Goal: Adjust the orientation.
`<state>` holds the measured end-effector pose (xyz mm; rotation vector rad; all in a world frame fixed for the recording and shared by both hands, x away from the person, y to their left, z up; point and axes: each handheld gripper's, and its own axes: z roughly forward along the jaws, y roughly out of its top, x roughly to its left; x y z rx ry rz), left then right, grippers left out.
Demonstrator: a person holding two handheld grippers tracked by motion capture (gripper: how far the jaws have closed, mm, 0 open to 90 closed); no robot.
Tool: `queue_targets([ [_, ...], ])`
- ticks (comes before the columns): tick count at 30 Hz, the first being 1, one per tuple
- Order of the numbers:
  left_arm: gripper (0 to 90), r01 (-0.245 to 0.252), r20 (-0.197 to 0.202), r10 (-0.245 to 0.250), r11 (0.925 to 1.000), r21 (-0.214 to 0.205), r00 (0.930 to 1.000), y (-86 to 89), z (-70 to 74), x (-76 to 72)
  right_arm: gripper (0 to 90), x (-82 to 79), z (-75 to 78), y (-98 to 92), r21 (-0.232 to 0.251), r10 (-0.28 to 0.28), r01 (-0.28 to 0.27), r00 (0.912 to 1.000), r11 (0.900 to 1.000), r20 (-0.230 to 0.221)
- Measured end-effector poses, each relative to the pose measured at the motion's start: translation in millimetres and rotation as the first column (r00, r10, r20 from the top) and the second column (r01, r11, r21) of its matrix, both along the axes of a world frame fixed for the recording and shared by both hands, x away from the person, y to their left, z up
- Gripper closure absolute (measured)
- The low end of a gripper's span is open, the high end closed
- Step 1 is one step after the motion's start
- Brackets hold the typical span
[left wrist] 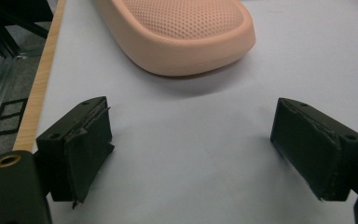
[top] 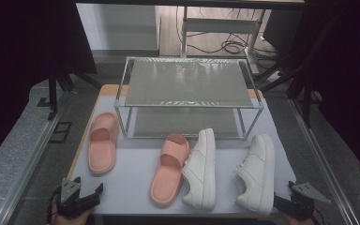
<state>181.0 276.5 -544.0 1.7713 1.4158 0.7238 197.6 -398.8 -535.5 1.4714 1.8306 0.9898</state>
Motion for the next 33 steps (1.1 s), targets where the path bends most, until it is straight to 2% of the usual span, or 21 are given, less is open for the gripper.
queue_targets([
  [11,13.2,0.006,-0.036,-0.006,1.0,0.007,0.9993,-1.0,5.0,1.5,11.7,-0.6,-1.0,-0.2,0.004,0.001,-0.001,0.9999,1.0,0.01],
  [14,13.6,0.017,-0.051,-0.017,0.9998,-0.012,0.9986,0.6,7.8,1.5,11.6,-0.4,-0.8,-0.3,0.002,0.002,-0.002,1.0,1.0,0.008],
  [19,13.8,0.023,-0.049,-0.025,0.9992,-0.034,0.9985,2.0,12.5,0.5,11.6,-0.3,-0.7,-0.1,0.001,0.0,0.0,1.0,1.0,0.007],
  [24,19.6,0.045,-0.05,-0.046,0.9988,-0.018,0.9977,-1.0,24.0,-0.1,11.5,-1.2,-1.8,-0.1,0.004,-0.001,0.001,0.9998,1.0,0.018],
  [33,22.8,0.064,-0.06,-0.065,0.9978,-0.014,0.9961,-0.3,33.6,8.1,11.2,-0.9,-1.8,0.6,0.004,-0.007,0.006,0.9998,1.0,0.017],
])
